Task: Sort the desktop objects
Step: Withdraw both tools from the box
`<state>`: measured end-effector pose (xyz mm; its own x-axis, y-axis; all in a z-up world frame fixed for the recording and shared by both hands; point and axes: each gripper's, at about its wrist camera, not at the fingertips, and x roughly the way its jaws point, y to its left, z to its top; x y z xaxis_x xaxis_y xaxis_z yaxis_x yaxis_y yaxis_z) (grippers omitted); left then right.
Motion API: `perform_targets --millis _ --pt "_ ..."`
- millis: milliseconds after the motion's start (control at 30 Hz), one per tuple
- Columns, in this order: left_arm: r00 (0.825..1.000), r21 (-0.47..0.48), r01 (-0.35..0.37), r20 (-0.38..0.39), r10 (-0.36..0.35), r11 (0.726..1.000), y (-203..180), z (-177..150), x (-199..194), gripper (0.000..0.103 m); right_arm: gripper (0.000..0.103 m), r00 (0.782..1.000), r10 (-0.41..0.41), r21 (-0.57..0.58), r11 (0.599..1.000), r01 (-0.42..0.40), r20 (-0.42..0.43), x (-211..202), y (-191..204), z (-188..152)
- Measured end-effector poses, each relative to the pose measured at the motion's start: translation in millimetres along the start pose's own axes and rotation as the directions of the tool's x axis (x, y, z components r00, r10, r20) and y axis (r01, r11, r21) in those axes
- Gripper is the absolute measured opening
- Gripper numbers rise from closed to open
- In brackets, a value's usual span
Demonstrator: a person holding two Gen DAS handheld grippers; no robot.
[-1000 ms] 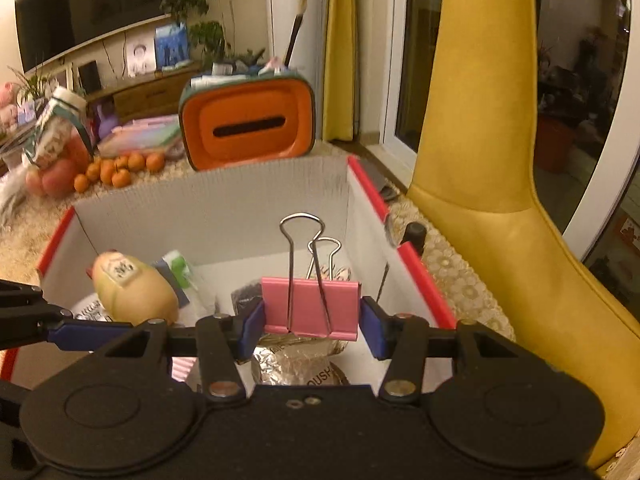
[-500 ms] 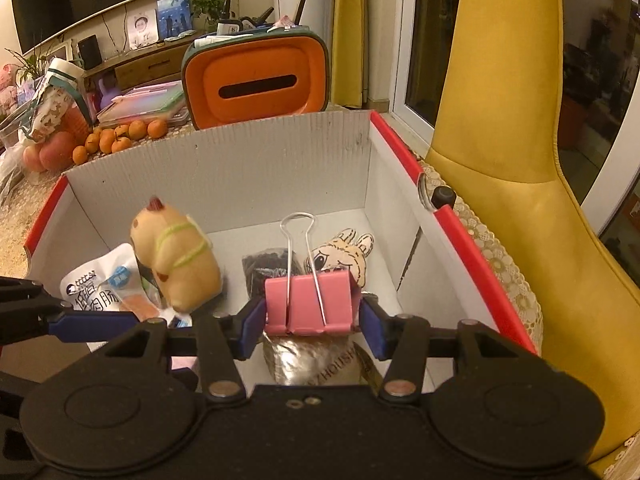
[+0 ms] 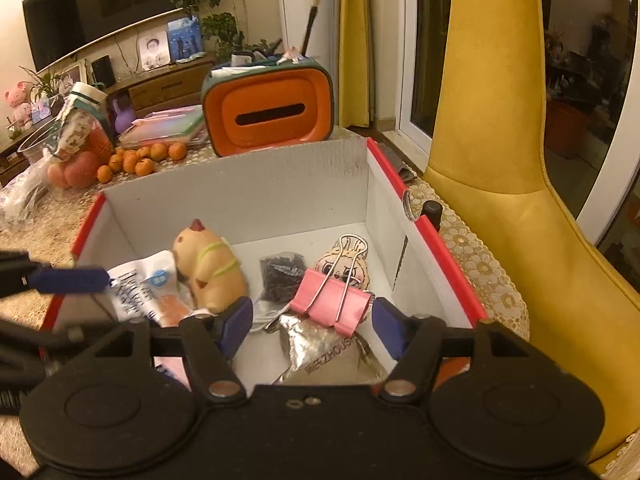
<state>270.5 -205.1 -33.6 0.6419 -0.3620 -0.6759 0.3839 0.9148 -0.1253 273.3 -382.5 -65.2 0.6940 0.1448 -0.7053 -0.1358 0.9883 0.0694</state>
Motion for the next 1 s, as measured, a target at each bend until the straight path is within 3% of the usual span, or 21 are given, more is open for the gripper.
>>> perform_targets --millis 367,567,667,800,933,1000 --pt "0.998 -0.018 -0.048 0.049 0.049 0.999 9 -13 -45 0.067 0.069 0.995 0.043 -0.028 0.999 -0.040 0.088 -52 24 -15" --pt "0.996 -0.013 -0.056 0.069 0.057 0.998 13 -23 -66 0.067 0.078 0.989 0.060 -0.024 0.998 -0.058 0.132 -75 37 -22" --pt "0.995 -0.018 -0.057 0.077 0.059 0.998 16 -28 -75 0.081 0.081 0.987 0.067 -0.029 0.998 -0.063 0.145 -86 45 -26" --pt "0.992 -0.029 -0.079 0.091 0.082 0.996 20 -35 -86 0.084 0.085 0.984 0.067 -0.046 0.997 -0.060 0.166 -99 55 -32" --pt "0.990 -0.031 -0.092 0.101 0.095 0.995 25 -41 -95 0.102 0.088 0.982 0.066 -0.054 0.997 -0.057 0.177 -110 63 -37" --pt "0.989 -0.033 -0.098 0.110 0.101 0.995 27 -44 -100 0.102 0.091 0.981 0.062 -0.056 0.997 -0.052 0.185 -115 67 -41"
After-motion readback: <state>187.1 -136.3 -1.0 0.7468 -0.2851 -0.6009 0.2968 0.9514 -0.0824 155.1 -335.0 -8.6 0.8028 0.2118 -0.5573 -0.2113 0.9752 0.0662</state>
